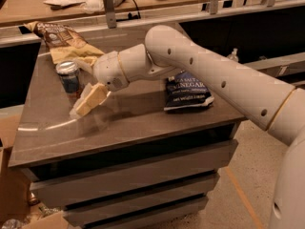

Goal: Move redbull can near brown chip bag

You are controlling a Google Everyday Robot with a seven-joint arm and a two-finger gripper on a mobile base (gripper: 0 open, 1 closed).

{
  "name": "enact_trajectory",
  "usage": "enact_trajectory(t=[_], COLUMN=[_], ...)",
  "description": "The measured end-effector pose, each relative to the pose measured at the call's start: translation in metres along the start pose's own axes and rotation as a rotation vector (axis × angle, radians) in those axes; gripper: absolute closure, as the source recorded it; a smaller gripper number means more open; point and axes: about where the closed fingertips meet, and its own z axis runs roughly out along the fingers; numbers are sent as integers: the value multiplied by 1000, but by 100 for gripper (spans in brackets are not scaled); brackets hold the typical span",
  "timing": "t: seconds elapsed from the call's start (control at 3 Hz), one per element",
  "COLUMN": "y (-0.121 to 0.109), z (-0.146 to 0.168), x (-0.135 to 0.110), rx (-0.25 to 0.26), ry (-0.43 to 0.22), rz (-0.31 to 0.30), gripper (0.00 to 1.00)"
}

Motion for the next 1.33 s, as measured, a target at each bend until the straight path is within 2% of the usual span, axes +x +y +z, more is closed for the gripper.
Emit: enact_trajectory(t=[0.33,0.67,1.0,1.33], y=[-9,-13,-28,-61], z=[25,29,8,-32], x=[3,5,7,4], rx=[-59,-77,-2,140], ry=[-12,-17,-7,-2], rz=[-8,-12,-4,-10], gripper=[26,49,71,95])
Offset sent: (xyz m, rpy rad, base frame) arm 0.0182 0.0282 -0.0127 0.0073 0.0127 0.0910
